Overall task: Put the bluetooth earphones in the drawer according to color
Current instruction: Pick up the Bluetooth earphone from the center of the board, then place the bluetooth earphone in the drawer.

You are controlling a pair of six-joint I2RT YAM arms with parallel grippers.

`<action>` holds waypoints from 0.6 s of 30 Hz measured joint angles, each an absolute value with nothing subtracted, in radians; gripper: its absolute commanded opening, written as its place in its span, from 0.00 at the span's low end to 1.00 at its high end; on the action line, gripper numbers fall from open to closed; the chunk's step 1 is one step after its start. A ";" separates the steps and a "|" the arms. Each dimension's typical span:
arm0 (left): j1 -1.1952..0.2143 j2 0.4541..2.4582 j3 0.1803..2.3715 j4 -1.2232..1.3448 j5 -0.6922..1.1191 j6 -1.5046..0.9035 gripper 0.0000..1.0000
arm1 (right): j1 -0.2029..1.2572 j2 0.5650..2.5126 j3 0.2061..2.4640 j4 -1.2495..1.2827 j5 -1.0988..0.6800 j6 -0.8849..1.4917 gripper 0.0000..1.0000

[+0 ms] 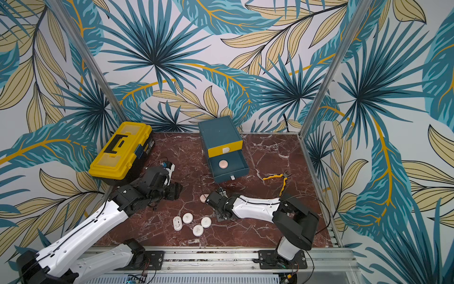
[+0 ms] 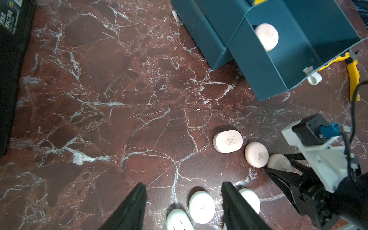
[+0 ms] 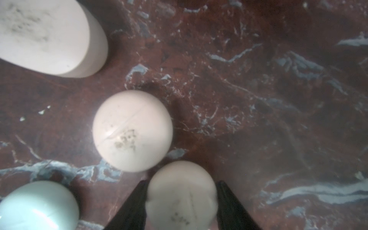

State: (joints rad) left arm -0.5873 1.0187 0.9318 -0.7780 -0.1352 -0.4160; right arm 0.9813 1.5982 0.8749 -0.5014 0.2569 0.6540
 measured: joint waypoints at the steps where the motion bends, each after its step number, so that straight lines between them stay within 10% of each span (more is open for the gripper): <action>1: -0.587 1.019 0.932 -0.778 -0.136 -0.416 0.65 | 0.981 1.572 0.869 -0.511 0.259 0.654 0.49; 11: -0.587 1.015 0.932 -0.781 -0.138 -0.416 0.65 | 0.977 1.114 0.915 -0.686 0.347 0.628 0.49; 18: -0.587 1.015 0.932 -0.781 -0.136 -0.416 0.65 | 0.855 1.161 1.084 -0.738 0.405 0.549 0.48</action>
State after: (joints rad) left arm -0.5873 1.0145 0.9318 -0.7807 -0.1364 -0.4164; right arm 0.8555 1.1614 1.0840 -0.7376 0.4053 0.5488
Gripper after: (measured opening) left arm 0.647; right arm 0.548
